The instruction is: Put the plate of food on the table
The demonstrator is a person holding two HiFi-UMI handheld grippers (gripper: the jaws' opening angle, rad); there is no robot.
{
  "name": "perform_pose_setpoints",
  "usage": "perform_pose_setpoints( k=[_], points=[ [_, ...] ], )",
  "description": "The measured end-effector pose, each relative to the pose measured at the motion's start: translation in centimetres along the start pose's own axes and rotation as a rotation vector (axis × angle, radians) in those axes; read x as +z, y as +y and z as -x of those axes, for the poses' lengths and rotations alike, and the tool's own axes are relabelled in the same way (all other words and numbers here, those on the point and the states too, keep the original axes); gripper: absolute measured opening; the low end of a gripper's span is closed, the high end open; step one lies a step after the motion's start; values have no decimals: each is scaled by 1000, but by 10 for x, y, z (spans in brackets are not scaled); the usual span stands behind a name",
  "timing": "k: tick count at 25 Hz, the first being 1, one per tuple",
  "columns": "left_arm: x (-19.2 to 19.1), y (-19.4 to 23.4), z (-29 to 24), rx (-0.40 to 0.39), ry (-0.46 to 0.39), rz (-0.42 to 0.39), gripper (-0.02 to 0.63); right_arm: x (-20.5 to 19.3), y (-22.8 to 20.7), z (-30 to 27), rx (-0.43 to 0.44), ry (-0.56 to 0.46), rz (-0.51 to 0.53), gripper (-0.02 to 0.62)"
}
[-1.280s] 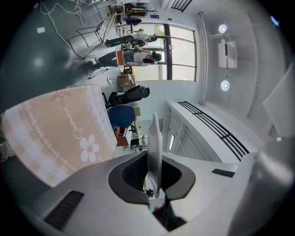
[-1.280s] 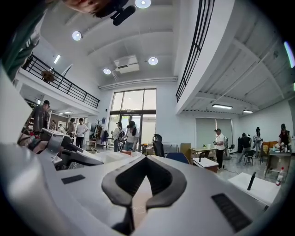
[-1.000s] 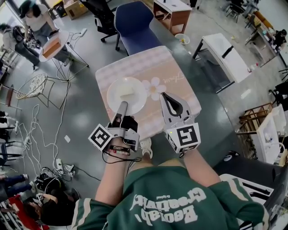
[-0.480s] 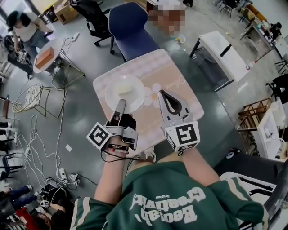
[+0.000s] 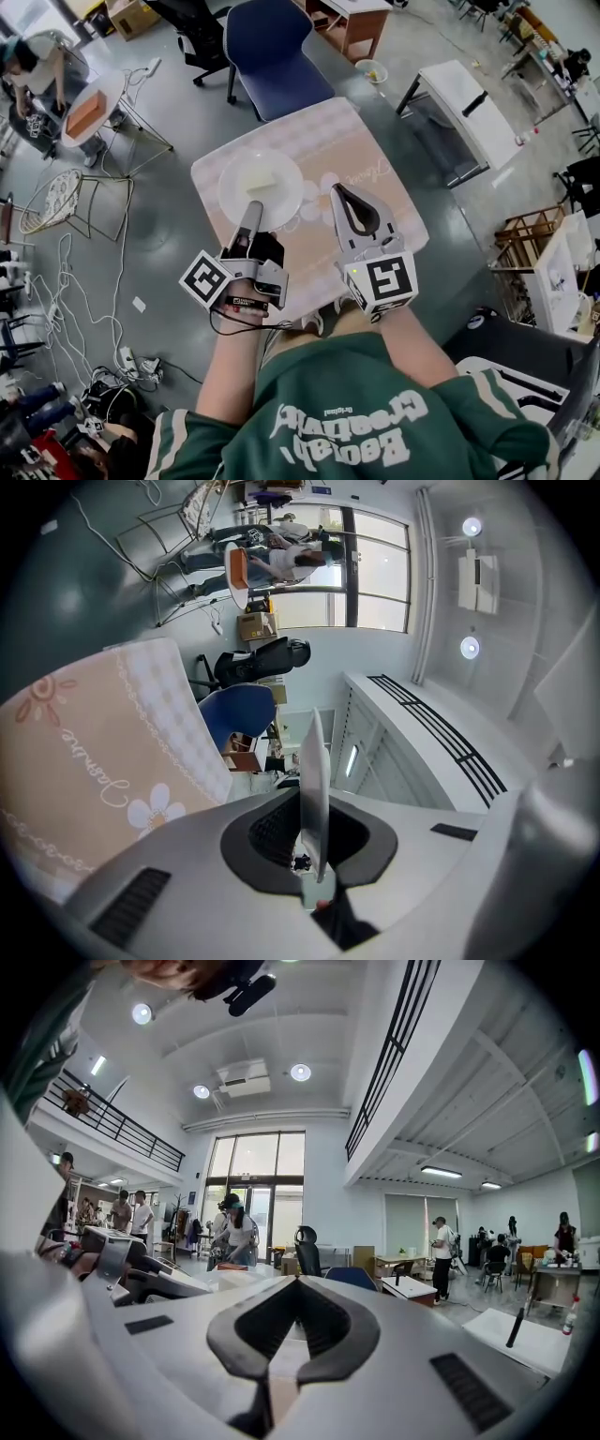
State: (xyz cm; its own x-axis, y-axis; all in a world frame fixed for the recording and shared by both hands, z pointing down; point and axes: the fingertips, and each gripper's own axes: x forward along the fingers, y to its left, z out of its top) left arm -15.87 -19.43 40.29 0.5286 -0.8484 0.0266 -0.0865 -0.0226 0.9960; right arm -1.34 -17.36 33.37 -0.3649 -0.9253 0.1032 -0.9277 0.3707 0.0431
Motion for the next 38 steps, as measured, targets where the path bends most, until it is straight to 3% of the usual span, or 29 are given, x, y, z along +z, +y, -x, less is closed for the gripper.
perform_pose_setpoints(
  k=[6, 15, 29, 38],
  points=[
    [5, 11, -11, 3, -18, 17, 25, -6, -8, -19, 22, 5, 2, 14],
    [13, 61, -39, 69, -66, 36, 25, -32, -30, -58, 76, 41, -5, 14],
    [11, 128, -117, 160, -148, 39, 25, -75, -86, -131, 201, 116, -50, 14],
    [10, 189, -141, 276, -174, 65, 25, -106, -100, -165, 270, 175, -63, 14]
  ],
)
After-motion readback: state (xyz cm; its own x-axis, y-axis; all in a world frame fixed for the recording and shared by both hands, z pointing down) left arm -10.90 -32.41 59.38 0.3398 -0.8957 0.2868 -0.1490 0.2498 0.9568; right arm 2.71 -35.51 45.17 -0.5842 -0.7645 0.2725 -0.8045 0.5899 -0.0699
